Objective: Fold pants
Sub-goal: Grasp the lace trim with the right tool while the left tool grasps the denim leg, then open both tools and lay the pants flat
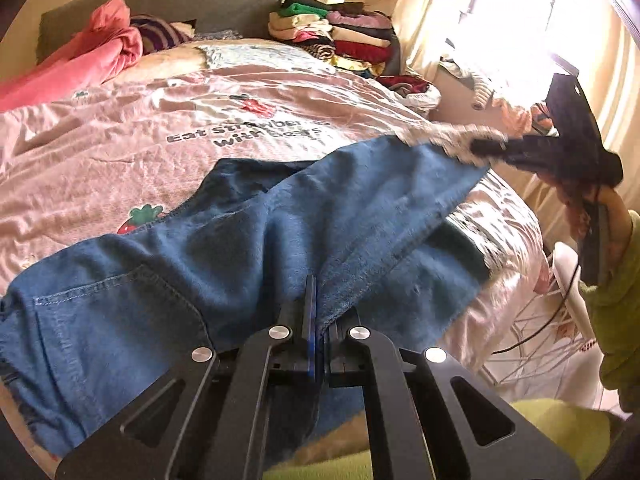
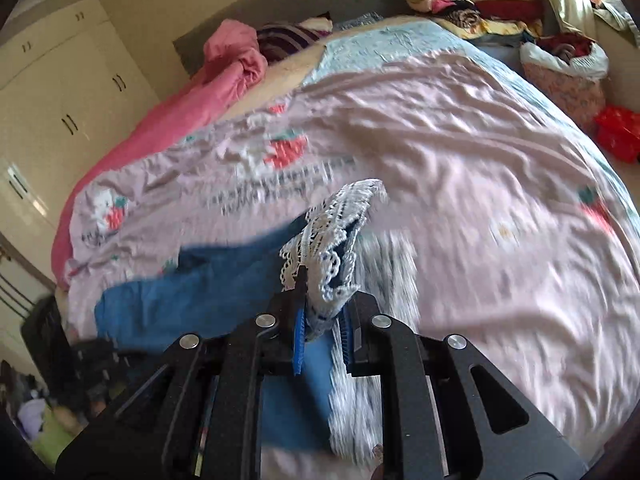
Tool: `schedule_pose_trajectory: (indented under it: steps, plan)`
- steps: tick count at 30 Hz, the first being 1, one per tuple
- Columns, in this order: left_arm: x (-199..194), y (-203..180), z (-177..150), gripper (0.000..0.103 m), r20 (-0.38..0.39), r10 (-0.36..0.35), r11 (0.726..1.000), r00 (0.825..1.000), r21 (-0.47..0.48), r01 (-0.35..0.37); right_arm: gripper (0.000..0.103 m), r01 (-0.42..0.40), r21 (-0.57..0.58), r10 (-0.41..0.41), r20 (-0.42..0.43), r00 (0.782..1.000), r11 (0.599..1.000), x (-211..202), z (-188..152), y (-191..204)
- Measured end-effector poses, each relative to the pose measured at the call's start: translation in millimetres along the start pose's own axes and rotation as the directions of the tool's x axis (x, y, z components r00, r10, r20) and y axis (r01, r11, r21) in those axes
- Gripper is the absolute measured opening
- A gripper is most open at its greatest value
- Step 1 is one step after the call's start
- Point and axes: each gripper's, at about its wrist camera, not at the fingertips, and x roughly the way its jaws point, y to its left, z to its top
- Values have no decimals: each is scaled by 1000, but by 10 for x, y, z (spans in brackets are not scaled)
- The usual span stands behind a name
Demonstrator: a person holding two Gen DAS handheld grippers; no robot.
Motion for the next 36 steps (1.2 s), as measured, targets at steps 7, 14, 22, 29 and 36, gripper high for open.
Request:
schedule_pose_trajectory:
  steps: [7,14,22,29,36]
  plan:
    - [0,-64,-165,1,-49,-8,999,999,43,10,9,16,50,-12,-90,996,999,-7,-494,-171]
    - [88,-145,-282,2,-95,7,996,995,84,1,9,35,79,-24,-134,991,996,57,-742,-309]
    - [225,-185,-370,6,-149,25,995,989,94,-11,22,106,84,-95,-120,988,991,3,-814,-444]
    - [229,-192,-409,16,-153,11,996,988,87,2,24,109,-63,-108,13,994,992,-400,-731,-181]
    - [71,-181,-454,43,-126,-9,998,992,58,17,27,106,-200,-130,-115,985,974,97,-883,125]
